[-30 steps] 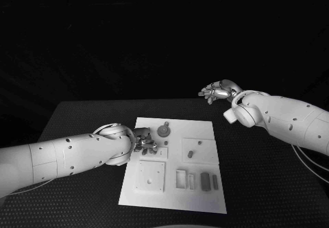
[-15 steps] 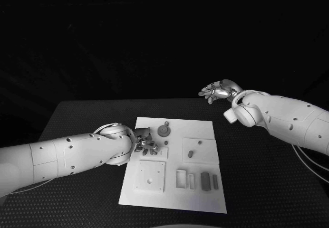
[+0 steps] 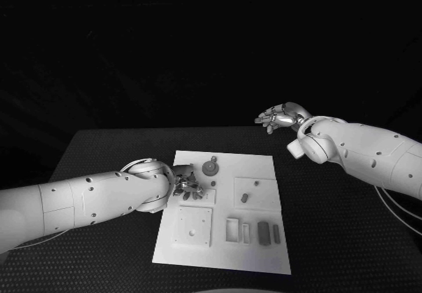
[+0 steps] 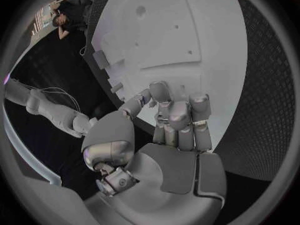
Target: Assemble the parts on the task board
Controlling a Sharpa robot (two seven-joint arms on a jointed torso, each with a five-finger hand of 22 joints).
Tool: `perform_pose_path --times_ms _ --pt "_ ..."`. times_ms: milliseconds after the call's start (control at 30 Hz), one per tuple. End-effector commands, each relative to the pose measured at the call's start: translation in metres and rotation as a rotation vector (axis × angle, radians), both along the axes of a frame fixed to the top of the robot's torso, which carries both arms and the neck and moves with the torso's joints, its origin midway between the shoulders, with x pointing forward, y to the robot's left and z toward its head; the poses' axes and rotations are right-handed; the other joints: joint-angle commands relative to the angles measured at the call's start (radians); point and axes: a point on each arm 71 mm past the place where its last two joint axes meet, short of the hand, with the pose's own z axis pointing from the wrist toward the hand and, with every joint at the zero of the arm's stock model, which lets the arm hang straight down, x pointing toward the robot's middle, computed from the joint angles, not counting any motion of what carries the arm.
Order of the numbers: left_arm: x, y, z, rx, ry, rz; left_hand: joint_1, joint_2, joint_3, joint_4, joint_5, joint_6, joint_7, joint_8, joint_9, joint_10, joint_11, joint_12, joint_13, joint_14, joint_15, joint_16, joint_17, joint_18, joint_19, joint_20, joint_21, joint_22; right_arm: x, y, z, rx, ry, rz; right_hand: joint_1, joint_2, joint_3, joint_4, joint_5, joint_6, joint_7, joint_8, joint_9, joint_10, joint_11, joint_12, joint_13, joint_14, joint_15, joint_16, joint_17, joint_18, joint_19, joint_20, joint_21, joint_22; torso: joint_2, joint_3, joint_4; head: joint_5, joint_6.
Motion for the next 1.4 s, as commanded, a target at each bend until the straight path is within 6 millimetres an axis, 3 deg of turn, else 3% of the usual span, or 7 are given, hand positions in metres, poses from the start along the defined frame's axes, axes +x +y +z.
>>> perform_pose_path --times_ms 33,333,1033,1400 --pt "-0.0018 -0.0027 -0.0015 0.0 0.011 -0.021 0.02 0.04 0.007 -0.019 0.035 0.03 0.0 0.003 0.001 -0.006 0.001 0.008 -0.002 -0.006 0.0 0.009 -0.003 -0.003 0.001 -0.064 -0.003 0.003 -0.0003 0.0016 0.0 -0.001 0.001 0.017 -0.004 0.002 -0.001 0.009 0.006 -0.004 0.002 0.005 -0.002 -0.005 0.0 0.006 -0.002 -0.006 0.0 -0.003 -0.001 -0.002 -0.005 0.002 -0.005 0.002 0.0 -0.0004 0.0002 0.0 -0.001" --pt "-0.0009 -0.0019 -0.001 -0.002 0.0 -0.012 0.032 0.07 0.012 -0.033 0.072 0.032 -0.001 0.005 -0.001 -0.007 0.0 0.012 -0.003 -0.007 -0.001 0.013 -0.005 -0.004 0.001 -0.063 -0.004 0.005 -0.0003 0.002 0.0 -0.001 0.002 0.018 -0.006 0.003 -0.002 0.011 0.009 -0.004 0.003 0.005 -0.003 -0.006 0.001 0.008 -0.005 -0.007 0.001 -0.003 -0.001 -0.002 -0.005 0.003 -0.006 0.004 -0.001 -0.0011 0.0004 0.0 0.0" --pt "0.0018 0.0019 0.0006 0.007 -0.038 0.006 0.016 0.107 0.011 -0.039 0.081 0.035 -0.003 0.008 -0.001 -0.006 -0.002 0.02 -0.002 -0.007 -0.002 0.025 -0.002 -0.006 -0.002 -0.063 -0.002 0.011 -0.0004 0.0012 0.0 -0.001 0.002 0.017 -0.008 0.002 -0.003 0.012 0.011 -0.004 0.003 0.006 -0.003 -0.007 0.001 0.01 -0.008 -0.007 0.001 -0.003 -0.002 -0.002 -0.005 0.003 -0.008 0.006 -0.001 -0.0012 0.0008 -0.001 -0.001" --pt "0.0009 0.0019 0.0007 0.018 -0.04 -0.002 0.011 0.111 0.012 -0.04 0.082 0.036 -0.004 0.009 -0.001 -0.006 -0.004 0.023 -0.001 -0.007 -0.003 0.029 -0.001 -0.005 -0.003 -0.063 -0.002 0.012 -0.0003 0.001 0.0 -0.001 0.002 0.016 -0.01 0.002 -0.004 0.014 0.012 -0.004 0.003 0.006 -0.004 -0.007 0.001 0.012 -0.011 -0.008 0.001 -0.003 -0.002 -0.001 -0.005 0.003 -0.009 0.007 -0.001 -0.0014 -0.0001 -0.001 -0.002"
